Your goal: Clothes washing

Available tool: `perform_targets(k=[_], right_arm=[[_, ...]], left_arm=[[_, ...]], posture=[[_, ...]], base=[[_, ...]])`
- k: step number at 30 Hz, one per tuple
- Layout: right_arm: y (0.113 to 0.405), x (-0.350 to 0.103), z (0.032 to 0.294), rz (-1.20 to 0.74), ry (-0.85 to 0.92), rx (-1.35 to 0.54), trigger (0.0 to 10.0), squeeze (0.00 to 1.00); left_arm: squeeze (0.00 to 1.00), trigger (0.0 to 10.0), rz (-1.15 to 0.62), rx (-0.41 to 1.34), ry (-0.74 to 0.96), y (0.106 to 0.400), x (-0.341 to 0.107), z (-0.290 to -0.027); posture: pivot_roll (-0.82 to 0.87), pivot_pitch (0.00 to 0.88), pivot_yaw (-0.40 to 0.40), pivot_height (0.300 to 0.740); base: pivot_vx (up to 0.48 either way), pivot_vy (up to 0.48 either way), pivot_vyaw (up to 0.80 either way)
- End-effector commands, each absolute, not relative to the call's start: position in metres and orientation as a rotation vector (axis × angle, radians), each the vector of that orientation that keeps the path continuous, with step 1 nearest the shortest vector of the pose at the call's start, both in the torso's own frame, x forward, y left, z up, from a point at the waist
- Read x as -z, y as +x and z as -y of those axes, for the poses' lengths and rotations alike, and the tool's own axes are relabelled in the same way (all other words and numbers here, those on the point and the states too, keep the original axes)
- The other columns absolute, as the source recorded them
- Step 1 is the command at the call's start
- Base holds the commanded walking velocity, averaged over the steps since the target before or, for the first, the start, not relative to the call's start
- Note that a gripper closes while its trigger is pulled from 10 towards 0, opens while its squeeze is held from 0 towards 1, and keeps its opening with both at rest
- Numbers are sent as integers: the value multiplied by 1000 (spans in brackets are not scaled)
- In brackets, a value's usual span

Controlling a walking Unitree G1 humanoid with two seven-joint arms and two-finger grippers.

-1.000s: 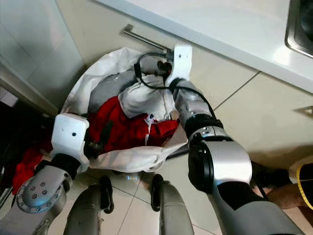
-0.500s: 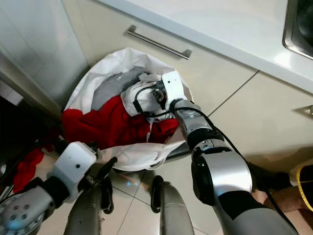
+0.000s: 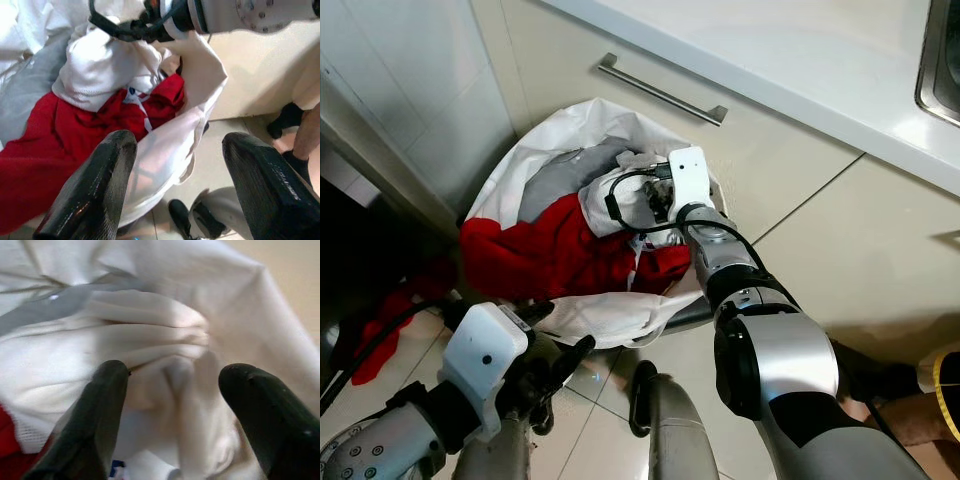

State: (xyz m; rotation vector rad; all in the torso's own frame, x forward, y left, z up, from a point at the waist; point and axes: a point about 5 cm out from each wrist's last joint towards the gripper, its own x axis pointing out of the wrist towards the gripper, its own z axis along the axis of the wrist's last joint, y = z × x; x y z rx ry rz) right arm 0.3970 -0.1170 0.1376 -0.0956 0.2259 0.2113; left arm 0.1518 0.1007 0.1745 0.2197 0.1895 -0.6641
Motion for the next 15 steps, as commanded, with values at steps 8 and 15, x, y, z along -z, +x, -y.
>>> perform_targets(k=[8,15], right_arm=[[385,-108,120,-327,-159,-178,10000,0],[382,-104,117,-327,-209,-191,10000,0]], left_arm=[[0,10000,-162,683,180,145,-179,-92],[0,10000,-155,653,171,142,-178,-94]], posture=[[176,369,-83,740],[192,410,-72,740]], base=[[0,0,0],[0,0,0]])
